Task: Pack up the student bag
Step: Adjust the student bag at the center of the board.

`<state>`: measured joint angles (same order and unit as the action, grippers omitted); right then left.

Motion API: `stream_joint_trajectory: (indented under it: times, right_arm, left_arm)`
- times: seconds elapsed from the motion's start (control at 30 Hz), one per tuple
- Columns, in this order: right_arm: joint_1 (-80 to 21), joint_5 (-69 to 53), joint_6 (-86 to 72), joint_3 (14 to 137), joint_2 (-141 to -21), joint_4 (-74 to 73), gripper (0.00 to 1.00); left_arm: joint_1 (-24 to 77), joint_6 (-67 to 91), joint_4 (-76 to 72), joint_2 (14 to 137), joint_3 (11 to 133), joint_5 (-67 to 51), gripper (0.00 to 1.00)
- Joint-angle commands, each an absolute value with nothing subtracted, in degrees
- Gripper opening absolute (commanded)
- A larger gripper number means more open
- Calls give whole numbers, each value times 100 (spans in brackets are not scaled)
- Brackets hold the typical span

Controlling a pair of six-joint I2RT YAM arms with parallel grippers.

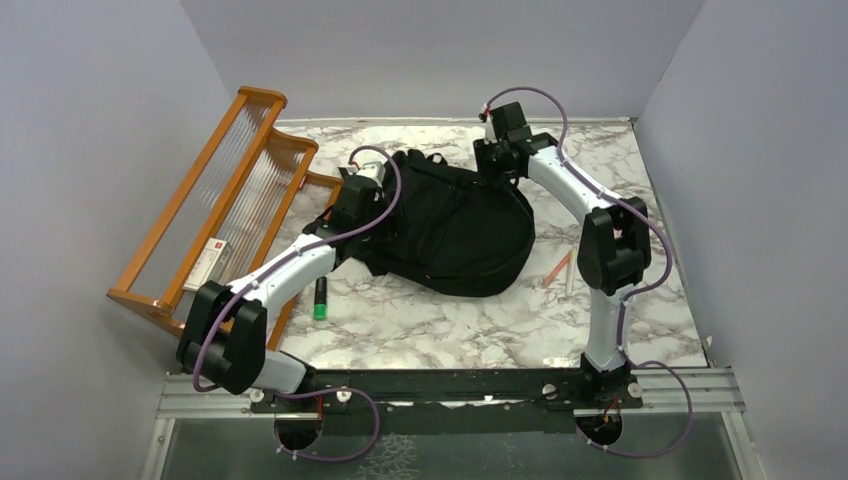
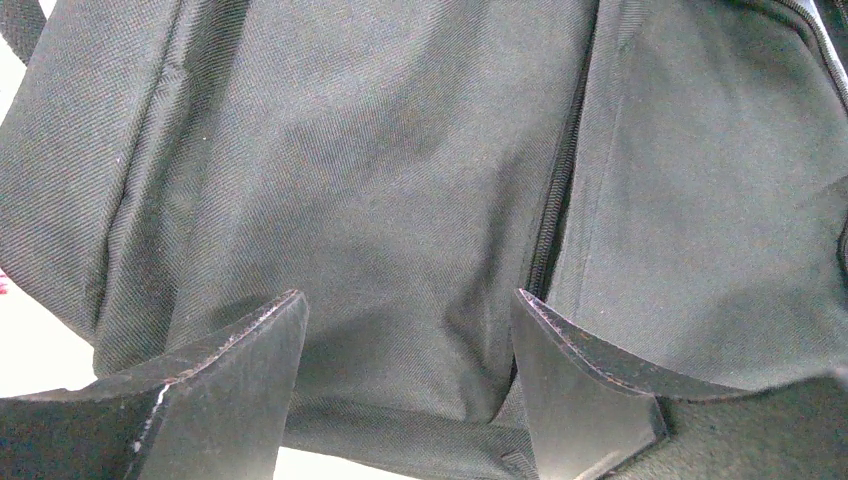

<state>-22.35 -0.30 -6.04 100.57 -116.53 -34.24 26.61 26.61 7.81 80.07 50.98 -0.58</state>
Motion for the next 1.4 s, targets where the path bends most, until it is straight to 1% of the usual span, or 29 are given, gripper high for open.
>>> stream_joint_trajectory:
  times: [0.0, 0.2, 0.6, 0.7, 0.9, 0.97, 1.17, 1.37]
  right_arm:
    - [-2132, -314, -298, 10533, -11954, -3559, 44]
    - [-2034, -609, -145, 11009, -12348, -3737, 46]
    - [-1917, -730, -119, 11079, -12593, -3804, 46]
    - [-1916, -740, -119, 10893, -12400, -3603, 46]
    - [-1916, -1801, 157, 10424, -11855, -3345, 46]
    - [-1916, -1875, 150, 10182, -11682, -3265, 46]
    - [-1918, -1152, 160, 9957, -11604, -3341, 46]
    - [-1916, -545, 166, 10288, -11895, -3417, 50]
  left_arm:
    - [2628, 2575, 681, 8096, 5330, -227, 75]
    - [2628, 2541, 690, 8173, 5379, -290, 75]
    - [2610, 2596, 675, 8236, 5354, -391, 75]
    - [2602, 2622, 653, 8240, 5345, -391, 75]
    - [2602, 2662, 613, 8333, 5367, -476, 75]
    - [2600, 2672, 587, 8364, 5377, -497, 75]
    - [2597, 2696, 563, 8406, 5395, -519, 75]
    - [2601, 2689, 587, 8420, 5408, -531, 75]
